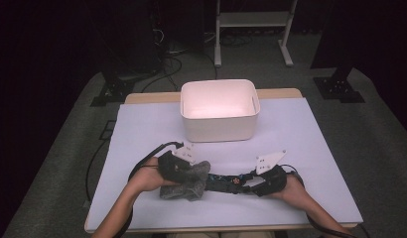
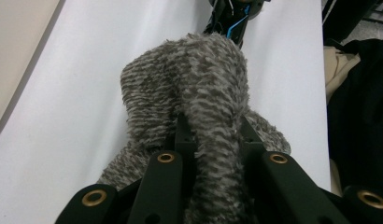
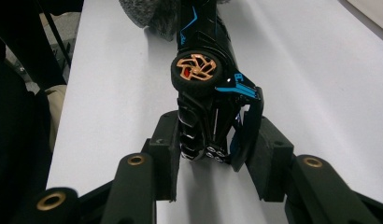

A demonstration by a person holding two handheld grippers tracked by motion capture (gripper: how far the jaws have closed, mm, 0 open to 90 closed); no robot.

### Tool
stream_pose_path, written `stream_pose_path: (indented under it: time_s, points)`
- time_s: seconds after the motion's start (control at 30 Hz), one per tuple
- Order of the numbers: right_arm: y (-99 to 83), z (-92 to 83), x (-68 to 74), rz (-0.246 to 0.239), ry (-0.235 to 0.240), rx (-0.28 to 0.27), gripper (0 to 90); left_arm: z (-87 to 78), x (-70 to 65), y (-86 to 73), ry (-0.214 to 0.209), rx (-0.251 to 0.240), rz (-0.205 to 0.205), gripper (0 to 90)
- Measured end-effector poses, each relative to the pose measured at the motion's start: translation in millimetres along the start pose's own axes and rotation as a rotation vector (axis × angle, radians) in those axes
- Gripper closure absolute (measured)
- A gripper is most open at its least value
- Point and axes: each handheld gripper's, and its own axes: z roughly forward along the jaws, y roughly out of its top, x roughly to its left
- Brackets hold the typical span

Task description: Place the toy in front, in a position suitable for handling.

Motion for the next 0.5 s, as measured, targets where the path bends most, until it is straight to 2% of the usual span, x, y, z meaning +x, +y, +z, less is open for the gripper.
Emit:
stream_pose_path:
  time_s: [0.13, 0.2, 0.33, 0.5]
  points:
    - [0.6, 0.1, 0.8, -0.009, -0.004, 0.006, 57.4, 4.3, -1.7, 9.3, -0.013, -0.001, 0.019, 76.5]
    - [0.7, 0.4, 1.2, -0.016, -0.004, 0.007, 57.4, 8.6, -3.0, 19.2, -0.02, 0.0, 0.038, 76.5]
    - [0.4, 1.4, 1.3, -0.011, 0.001, 0.007, 57.4, 20.8, -7.1, 41.9, -0.055, 0.006, 0.084, 76.5]
    - [-0.2, 1.4, 1.4, -0.012, 0.0, 0.002, 57.4, 46.2, -14.6, 74.7, -0.1, 0.009, 0.15, 76.5]
